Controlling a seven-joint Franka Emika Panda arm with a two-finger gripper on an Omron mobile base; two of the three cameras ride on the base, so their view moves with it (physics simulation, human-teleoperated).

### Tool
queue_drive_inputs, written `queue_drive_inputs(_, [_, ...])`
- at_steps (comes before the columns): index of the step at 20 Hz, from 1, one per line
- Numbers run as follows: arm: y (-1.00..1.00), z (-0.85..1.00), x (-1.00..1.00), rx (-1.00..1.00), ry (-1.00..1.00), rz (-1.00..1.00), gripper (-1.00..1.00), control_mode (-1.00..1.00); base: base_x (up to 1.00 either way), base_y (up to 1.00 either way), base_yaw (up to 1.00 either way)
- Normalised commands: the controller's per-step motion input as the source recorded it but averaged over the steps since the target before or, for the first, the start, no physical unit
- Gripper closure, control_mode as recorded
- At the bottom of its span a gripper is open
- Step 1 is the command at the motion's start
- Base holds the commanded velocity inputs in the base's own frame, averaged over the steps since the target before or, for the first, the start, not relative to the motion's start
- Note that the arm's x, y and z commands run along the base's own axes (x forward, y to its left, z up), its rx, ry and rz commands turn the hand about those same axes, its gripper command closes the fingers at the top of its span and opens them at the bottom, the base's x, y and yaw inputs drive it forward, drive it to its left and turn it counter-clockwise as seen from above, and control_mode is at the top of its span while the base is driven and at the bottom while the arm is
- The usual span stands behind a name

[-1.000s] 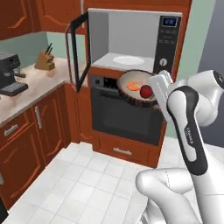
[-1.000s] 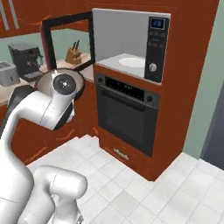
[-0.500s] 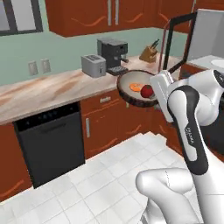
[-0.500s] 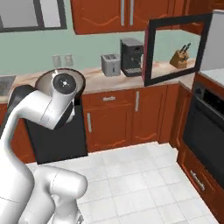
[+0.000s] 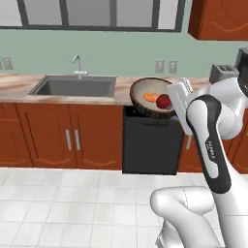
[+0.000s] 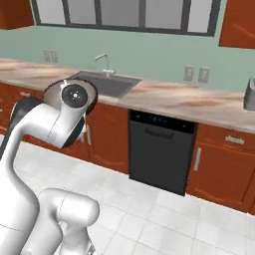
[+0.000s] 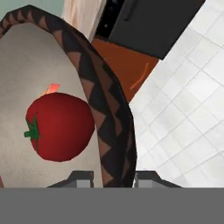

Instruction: The microwave is finished heating the shrimp and tomato. Take the bowl containing the food and place it on the dining counter.

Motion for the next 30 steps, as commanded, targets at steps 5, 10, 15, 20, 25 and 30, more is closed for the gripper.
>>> queue_drive_inputs(5, [0.00,0.00,0.00,0.00,0.00,0.00,1.00,1.00,0.00,-0.11,1.00])
queue_drive_inputs(10, [0.00,0.00,0.00,0.00,0.00,0.00,1.00,1.00,0.00,-0.13,1.00])
queue_drive_inputs(15, [0.00,0.00,0.00,0.00,0.00,0.00,1.00,1.00,0.00,-0.26,1.00])
queue_drive_inputs(20, [0.00,0.00,0.00,0.00,0.00,0.00,1.00,1.00,0.00,-0.44,0.93])
queue_drive_inputs(25, [0.00,0.00,0.00,0.00,0.00,0.00,1.00,1.00,0.00,-0.67,0.81])
queue_drive_inputs(30, [0.00,0.00,0.00,0.00,0.00,0.00,1.00,1.00,0.00,-0.72,0.75])
